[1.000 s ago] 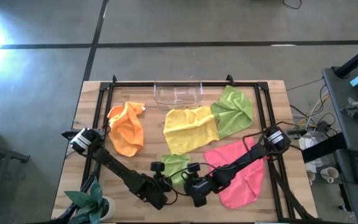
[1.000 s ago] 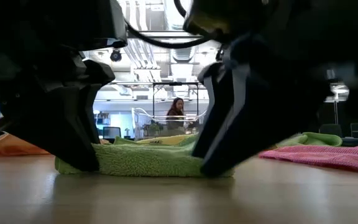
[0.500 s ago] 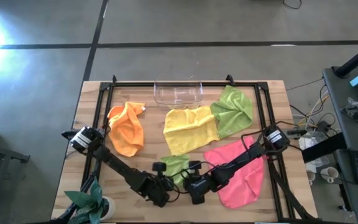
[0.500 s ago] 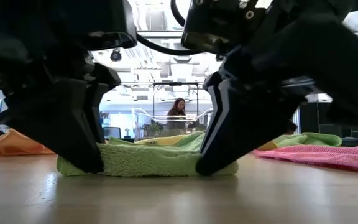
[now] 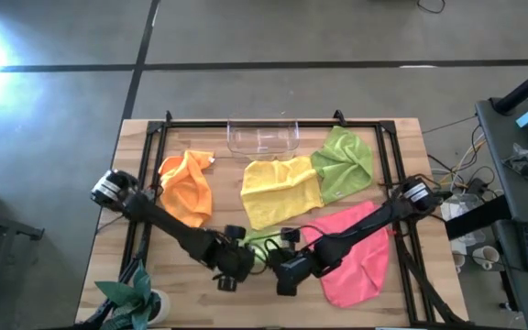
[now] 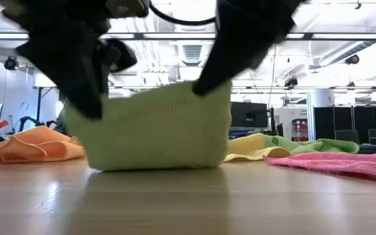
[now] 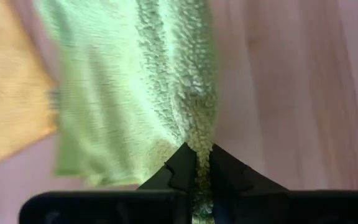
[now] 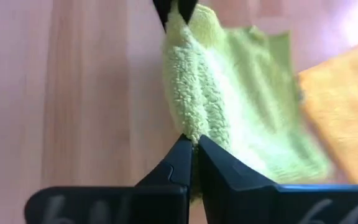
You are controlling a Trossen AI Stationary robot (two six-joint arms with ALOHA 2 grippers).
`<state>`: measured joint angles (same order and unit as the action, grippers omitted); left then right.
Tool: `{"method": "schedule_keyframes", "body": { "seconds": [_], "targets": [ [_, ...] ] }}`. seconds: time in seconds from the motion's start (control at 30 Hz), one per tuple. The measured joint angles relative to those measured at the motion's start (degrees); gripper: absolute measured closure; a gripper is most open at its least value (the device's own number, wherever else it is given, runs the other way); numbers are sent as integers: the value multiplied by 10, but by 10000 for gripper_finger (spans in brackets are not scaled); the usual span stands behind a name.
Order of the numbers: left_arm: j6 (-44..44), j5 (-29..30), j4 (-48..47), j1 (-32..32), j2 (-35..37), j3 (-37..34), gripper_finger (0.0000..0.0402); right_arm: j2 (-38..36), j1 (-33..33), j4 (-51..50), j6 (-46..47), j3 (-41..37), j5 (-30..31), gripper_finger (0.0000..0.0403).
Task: Fold microfiber towels
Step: Put the folded green microfiber cloth into the transparent bin
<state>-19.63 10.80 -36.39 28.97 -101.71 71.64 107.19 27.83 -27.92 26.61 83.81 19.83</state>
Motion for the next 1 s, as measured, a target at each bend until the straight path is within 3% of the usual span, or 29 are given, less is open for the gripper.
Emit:
{"method": "schedule_keyframes", "body": {
  "seconds": [0.3,0.47,0.7,1.0],
  "targets": [
    [57,2,-56,-59,140,2,386,-4,-35,-173,25,121,72,394],
    [98,4,-83,-99,195,1,386,-5,-69,-202,32,168,92,394],
    [168,23,-92,-171,231,5,386,-5,-123,-221,-6,204,137,394],
    [238,39,-83,-286,242,8,386,-6,-219,-253,-74,249,144,394]
  ]
}}
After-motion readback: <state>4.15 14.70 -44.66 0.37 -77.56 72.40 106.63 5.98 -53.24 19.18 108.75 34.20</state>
